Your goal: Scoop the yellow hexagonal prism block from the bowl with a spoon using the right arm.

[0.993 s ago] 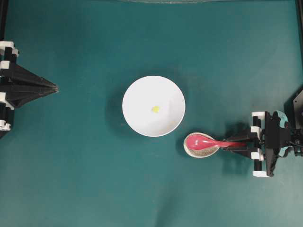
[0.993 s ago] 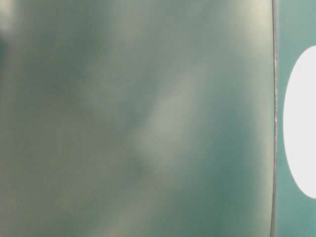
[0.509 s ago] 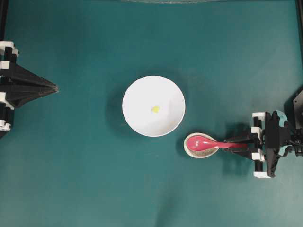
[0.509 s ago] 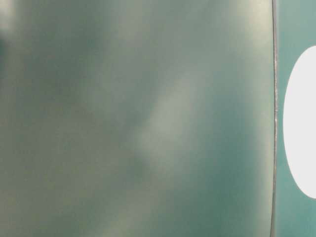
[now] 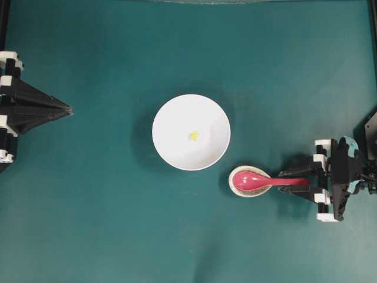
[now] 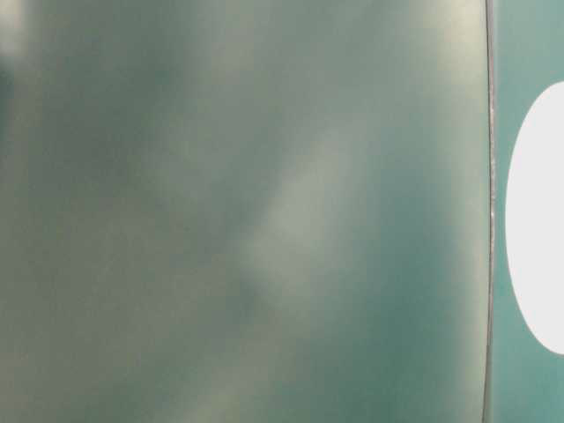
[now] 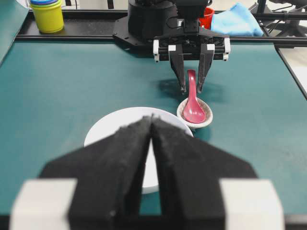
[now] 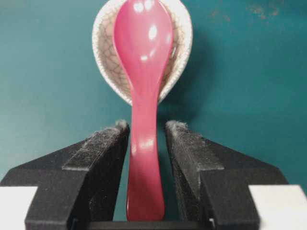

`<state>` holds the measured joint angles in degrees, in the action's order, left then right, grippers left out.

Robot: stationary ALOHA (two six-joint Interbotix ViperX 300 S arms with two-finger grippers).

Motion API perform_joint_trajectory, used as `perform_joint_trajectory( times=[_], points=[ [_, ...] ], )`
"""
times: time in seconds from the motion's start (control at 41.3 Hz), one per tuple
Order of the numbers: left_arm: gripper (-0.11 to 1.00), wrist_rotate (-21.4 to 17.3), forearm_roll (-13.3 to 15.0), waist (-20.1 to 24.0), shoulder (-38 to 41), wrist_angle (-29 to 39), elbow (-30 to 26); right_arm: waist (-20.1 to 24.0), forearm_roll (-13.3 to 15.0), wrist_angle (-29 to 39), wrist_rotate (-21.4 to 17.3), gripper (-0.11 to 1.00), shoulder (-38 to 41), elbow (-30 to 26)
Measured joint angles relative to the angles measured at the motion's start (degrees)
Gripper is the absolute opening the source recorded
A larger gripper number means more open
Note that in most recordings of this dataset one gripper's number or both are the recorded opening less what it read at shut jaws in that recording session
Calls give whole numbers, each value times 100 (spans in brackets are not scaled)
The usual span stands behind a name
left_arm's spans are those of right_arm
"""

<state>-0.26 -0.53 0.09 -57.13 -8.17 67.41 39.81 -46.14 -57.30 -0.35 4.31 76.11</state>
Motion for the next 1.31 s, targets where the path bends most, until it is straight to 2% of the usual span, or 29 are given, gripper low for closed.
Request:
perform_joint_trajectory(
  times=[0.363, 1.308],
  points=[
    [9, 0, -9, 0, 0, -9, 0, 0, 0, -246, 0, 44, -9, 0],
    [9, 0, -9, 0, 9, 0, 0, 0, -35, -255, 9, 44, 62, -79]
  ],
)
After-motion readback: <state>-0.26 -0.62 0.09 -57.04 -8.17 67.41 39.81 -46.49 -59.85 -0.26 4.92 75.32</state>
